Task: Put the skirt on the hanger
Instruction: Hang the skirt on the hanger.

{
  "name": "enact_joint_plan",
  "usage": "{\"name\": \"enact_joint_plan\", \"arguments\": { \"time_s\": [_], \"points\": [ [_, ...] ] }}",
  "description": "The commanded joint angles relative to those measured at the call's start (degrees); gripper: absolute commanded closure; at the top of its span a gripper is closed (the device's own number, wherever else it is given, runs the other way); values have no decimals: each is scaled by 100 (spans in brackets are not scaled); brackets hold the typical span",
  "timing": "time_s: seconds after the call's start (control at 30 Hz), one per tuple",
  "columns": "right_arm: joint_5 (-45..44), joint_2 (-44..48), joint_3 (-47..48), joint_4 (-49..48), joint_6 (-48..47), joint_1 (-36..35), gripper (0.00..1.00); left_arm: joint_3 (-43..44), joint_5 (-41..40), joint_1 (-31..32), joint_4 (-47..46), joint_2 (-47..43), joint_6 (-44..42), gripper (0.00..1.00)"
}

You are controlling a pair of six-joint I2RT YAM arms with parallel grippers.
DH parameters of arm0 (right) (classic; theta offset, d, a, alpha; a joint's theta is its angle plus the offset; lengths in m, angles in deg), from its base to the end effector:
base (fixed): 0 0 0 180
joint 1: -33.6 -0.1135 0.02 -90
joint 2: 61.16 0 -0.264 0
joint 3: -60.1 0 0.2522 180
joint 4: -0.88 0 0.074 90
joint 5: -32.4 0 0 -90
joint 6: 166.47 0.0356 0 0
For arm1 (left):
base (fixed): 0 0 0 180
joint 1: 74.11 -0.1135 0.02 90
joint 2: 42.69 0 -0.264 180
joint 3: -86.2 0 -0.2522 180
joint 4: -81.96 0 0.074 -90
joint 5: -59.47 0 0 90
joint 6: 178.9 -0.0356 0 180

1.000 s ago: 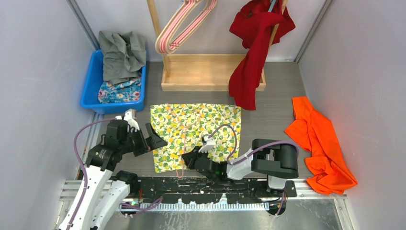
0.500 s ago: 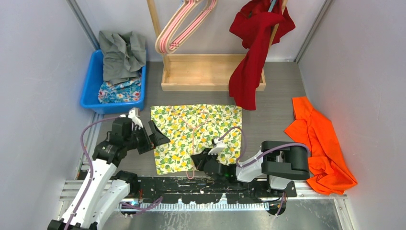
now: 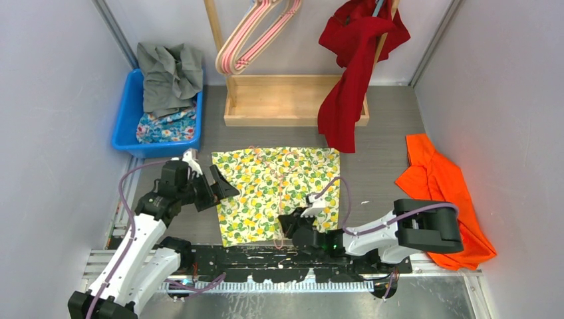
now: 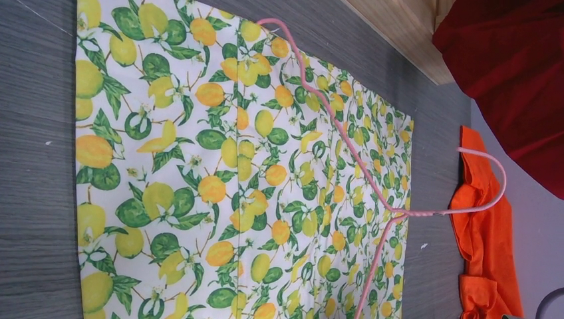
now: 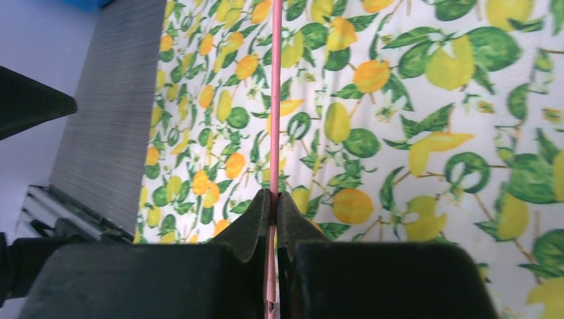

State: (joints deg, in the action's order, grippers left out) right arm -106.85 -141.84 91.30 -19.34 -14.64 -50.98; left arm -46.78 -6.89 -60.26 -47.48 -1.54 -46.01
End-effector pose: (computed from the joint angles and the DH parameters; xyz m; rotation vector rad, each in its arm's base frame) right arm 0.0482 0.2224 0.1348 0.1266 1.9799 0.8211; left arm 0.1402 -0.0493 0.2380 -0.4104 2.4449 -0.9446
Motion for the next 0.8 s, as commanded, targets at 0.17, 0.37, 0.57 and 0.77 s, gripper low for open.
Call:
{"name": "enact_joint_plan", "arguments": {
  "time_s": [0.17, 0.37, 0.57, 0.77],
  "points": [
    [-1186, 84, 778, 1814, 495, -35, 99, -139, 20, 147, -654, 187, 70, 7],
    [-1530, 276, 870, 2685, 1063, -33, 99, -164, -8, 201, -656, 175, 70, 7],
    [-1716, 778, 507, 3287, 1554, -40, 99, -193, -17, 208, -681, 190, 79, 6],
    [-1829, 1247, 359, 3503, 1496, -91, 99, -185, -32, 218, -689, 191, 87, 7]
  ]
}}
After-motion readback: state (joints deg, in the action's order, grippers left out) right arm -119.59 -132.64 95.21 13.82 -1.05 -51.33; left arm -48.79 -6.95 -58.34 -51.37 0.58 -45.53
